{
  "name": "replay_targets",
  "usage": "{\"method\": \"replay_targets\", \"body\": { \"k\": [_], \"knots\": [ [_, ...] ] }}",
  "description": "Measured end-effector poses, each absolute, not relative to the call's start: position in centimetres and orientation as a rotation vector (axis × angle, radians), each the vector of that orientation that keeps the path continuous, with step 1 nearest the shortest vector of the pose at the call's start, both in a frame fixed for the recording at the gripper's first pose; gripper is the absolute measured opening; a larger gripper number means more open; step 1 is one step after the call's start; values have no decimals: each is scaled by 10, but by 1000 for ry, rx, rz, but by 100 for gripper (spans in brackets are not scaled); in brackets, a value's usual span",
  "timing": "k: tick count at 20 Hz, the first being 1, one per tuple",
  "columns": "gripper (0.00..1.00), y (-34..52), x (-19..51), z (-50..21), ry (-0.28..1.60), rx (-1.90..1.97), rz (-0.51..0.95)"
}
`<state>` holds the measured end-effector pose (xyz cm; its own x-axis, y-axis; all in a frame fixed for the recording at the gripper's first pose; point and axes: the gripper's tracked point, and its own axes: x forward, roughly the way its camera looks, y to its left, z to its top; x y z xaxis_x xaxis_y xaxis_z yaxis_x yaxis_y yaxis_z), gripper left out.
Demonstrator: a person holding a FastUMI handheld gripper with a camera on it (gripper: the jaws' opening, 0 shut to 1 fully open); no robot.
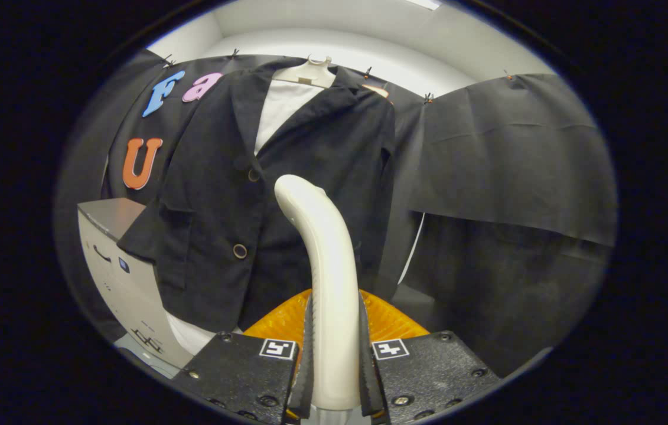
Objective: Iron the clothes twice with a garment steamer, once on the left side and once on the right side.
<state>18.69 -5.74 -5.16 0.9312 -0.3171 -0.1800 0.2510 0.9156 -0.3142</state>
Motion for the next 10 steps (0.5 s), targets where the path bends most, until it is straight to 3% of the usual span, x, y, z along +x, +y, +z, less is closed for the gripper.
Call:
{"method": "replay_targets", "body": {
  "k": [10],
  "knots": [
    [34,-72,160,-109,330,-316,-316]
  ]
}}
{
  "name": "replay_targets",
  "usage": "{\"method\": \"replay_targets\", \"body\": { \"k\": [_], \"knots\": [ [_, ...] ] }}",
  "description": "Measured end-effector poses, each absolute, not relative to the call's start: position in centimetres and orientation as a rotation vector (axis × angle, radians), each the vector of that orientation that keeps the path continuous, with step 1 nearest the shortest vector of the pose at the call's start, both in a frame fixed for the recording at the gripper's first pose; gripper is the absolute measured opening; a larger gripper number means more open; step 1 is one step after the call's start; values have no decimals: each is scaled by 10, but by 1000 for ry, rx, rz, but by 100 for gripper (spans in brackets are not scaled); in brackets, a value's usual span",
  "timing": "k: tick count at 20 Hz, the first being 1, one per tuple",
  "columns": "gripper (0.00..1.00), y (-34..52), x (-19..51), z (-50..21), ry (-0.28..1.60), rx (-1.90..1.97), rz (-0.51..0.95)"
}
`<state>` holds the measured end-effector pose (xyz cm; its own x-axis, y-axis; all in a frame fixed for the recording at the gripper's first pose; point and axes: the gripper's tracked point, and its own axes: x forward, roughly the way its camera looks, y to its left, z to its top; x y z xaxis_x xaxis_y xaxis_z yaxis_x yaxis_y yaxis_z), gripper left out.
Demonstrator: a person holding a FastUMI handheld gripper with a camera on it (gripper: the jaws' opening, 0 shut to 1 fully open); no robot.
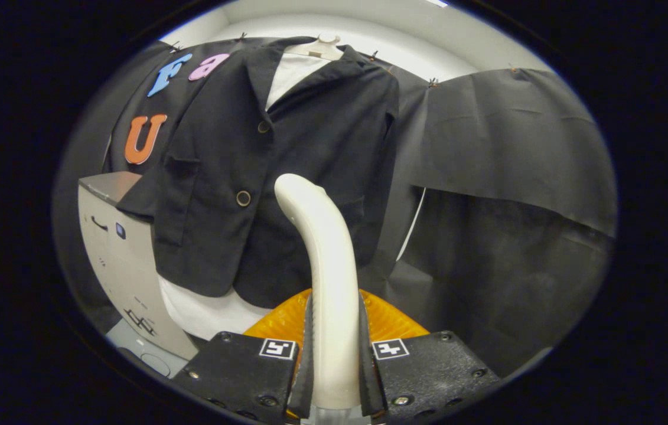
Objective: Iron the clothes twice with a garment steamer, once on the left side and once on the right side.
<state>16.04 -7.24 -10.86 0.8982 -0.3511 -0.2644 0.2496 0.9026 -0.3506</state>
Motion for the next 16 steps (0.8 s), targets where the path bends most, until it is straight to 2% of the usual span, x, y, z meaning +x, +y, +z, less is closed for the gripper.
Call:
{"method": "replay_targets", "body": {
  "k": [16],
  "knots": [
    [34,-85,134,-208,520,-324,-257]
  ]
}}
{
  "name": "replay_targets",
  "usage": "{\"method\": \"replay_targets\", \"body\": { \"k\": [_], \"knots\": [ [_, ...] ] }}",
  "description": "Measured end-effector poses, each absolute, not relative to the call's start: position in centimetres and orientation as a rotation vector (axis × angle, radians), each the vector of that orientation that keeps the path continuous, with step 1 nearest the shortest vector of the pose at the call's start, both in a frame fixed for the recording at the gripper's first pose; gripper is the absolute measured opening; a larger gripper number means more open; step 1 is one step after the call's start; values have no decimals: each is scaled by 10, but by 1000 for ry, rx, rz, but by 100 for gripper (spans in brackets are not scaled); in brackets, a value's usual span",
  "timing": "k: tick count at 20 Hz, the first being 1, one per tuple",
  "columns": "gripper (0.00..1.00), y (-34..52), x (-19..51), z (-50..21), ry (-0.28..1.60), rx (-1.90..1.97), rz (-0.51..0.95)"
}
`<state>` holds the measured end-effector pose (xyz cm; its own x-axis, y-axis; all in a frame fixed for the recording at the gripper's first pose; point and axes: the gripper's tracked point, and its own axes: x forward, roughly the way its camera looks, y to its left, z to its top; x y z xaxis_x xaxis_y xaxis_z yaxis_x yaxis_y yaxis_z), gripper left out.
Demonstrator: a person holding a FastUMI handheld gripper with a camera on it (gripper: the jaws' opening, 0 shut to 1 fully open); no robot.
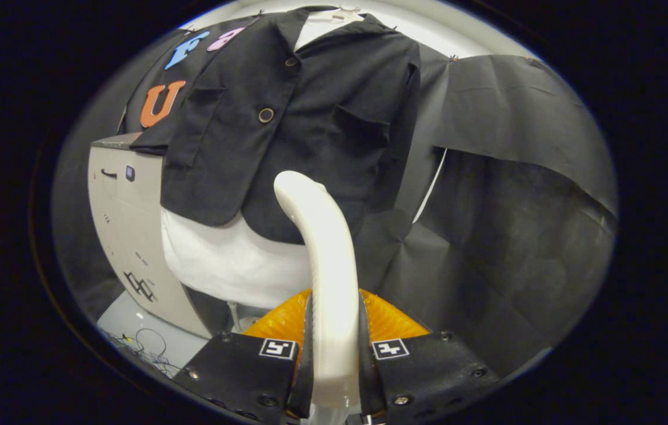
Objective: Iron the clothes twice with a garment steamer, once on the left side and once on the right side.
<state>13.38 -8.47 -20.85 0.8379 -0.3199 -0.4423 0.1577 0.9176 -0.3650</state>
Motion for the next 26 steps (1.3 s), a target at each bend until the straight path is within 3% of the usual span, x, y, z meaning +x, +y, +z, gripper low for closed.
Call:
{"method": "replay_targets", "body": {
  "k": [11,20,26],
  "knots": [
    [34,-97,122,-246,611,-306,-158],
    [34,-92,87,-160,482,-254,-220],
    [34,-51,29,-83,359,-221,-293]
  ]
}}
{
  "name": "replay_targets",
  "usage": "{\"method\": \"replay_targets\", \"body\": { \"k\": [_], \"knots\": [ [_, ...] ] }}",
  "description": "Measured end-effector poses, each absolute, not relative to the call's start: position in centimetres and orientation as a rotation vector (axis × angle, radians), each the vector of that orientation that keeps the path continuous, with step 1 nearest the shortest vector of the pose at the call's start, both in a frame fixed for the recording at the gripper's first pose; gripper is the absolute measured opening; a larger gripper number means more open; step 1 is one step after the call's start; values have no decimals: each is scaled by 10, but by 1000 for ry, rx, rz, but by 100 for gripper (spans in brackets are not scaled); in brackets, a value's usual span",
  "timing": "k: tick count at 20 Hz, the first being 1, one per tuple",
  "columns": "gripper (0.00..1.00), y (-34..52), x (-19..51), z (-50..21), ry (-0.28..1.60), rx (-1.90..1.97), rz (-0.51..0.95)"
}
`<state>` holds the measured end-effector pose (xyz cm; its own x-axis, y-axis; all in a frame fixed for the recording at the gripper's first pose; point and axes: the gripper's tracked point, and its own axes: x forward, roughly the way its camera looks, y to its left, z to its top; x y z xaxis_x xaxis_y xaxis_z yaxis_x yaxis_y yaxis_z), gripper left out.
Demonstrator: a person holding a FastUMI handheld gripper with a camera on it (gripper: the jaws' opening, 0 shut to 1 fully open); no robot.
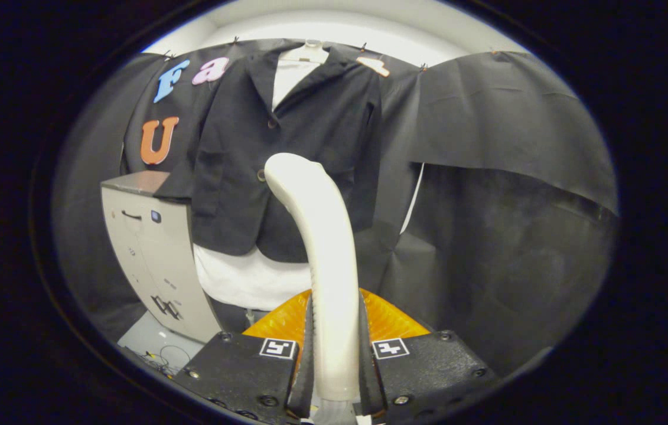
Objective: Iron the clothes twice with a garment steamer, once on the left side and once on the right side.
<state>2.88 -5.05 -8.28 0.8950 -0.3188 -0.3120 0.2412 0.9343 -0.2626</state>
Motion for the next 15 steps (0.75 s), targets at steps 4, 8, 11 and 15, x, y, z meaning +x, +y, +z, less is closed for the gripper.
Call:
{"method": "replay_targets", "body": {
  "k": [4,8,11,15],
  "knots": [
    [34,-18,-24,-33,275,-205,-314],
    [34,7,-78,-4,231,-195,-329],
    [34,21,-113,0,229,-202,-332],
    [34,25,-147,1,240,-214,-304]
  ]
}}
